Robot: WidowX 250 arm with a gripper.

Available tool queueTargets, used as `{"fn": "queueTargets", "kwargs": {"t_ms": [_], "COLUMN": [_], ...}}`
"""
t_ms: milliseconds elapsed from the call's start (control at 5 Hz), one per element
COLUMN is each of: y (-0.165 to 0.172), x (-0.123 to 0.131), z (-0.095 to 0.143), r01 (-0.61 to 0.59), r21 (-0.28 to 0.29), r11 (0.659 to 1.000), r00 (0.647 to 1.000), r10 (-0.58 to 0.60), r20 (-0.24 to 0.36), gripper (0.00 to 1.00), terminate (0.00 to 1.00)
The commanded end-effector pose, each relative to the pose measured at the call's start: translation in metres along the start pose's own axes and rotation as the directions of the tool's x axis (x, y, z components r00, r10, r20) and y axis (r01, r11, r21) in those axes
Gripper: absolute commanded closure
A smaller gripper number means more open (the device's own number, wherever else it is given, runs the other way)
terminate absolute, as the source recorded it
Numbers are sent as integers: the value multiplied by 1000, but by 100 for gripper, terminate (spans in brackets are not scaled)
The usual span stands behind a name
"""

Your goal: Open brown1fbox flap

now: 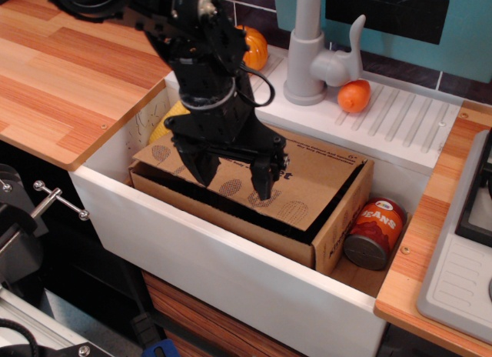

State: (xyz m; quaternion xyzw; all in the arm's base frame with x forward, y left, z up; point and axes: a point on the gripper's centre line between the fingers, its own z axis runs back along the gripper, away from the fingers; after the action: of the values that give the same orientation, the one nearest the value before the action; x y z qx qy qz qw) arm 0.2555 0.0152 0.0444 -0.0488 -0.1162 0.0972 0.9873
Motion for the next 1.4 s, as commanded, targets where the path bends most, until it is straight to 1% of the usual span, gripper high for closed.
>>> {"fn": "queueTargets", "kwargs": {"t_ms": [0, 200, 400, 600, 800, 1000, 1200], "y": [2, 1, 6, 12, 8, 4, 2], "x": [4, -7, -13, -13, -10, 0, 13], "z": [3, -6, -20, -31, -35, -31, -31], "r01": [-377, -452, -502, -496, -479, -465, -443], "r21": [-91, -99, -132, -191, -221, -230, -244], "r11": [922, 887, 855, 847, 850, 855, 862], "r00": [918, 872, 832, 820, 814, 812, 817], "r10": [384, 462, 519, 529, 524, 516, 501], "r20": [95, 159, 196, 219, 250, 274, 286], "gripper": [0, 0, 0, 0, 0, 0, 0], "terminate": [0, 0, 0, 0, 0, 0, 0]}}
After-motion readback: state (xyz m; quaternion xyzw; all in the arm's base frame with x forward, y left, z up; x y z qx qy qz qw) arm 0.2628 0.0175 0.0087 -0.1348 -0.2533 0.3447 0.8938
